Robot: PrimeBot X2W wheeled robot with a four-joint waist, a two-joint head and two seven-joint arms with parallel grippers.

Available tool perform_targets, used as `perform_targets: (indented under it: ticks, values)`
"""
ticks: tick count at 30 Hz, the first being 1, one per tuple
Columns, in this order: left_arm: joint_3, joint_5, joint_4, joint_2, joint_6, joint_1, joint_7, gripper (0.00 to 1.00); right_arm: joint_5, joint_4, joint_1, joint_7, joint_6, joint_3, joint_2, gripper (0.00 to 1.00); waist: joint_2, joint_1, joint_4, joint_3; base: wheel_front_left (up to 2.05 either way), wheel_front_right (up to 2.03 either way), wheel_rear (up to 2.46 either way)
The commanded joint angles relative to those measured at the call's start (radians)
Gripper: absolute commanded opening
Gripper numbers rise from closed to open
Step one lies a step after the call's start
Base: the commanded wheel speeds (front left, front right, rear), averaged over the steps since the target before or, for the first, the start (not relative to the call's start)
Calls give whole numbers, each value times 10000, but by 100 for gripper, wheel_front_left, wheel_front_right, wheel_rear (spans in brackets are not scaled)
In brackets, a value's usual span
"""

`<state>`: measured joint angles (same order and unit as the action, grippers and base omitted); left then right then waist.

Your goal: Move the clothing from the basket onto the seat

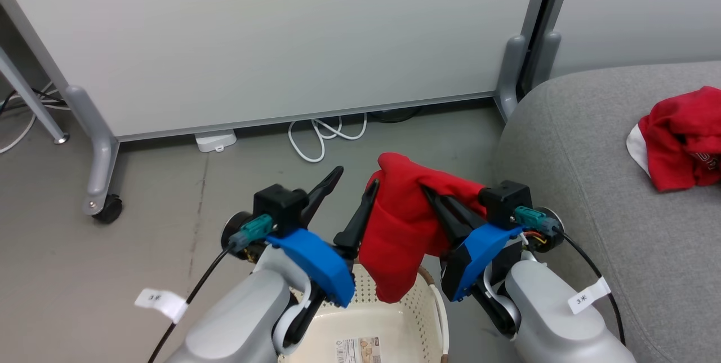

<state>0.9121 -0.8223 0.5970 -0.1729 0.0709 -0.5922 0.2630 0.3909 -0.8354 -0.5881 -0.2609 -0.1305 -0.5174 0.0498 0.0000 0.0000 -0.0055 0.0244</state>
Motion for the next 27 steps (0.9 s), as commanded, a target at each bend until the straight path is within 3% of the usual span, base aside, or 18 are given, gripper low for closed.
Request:
perform_targets:
  ticks: [1, 11, 19, 27]
  values:
    - [-247, 219, -189, -105, -17, 292, 24, 100, -121, 103, 147, -56, -5, 82, 12, 0, 0, 0, -31, 7, 0, 0, 0]
    - [-3100, 2794, -2345, -599, -216, 3122, 24, 100, -921, 665, 549, -57, -5, 887, 12, 0, 0, 0, -432, 70, 0, 0, 0]
    - [-5226, 4070, -3465, -243, -67, 4898, 24, 100, -1430, 1085, 963, 96, -5, 1398, 11, 0, 0, 0, -900, 144, 0, 0, 0]
    - [-6332, 4925, -3710, 195, 333, 5495, 25, 100, -1875, 1745, 1407, 272, -5, 1854, 11, 0, 0, 0, -1526, 224, 0, 0, 0]
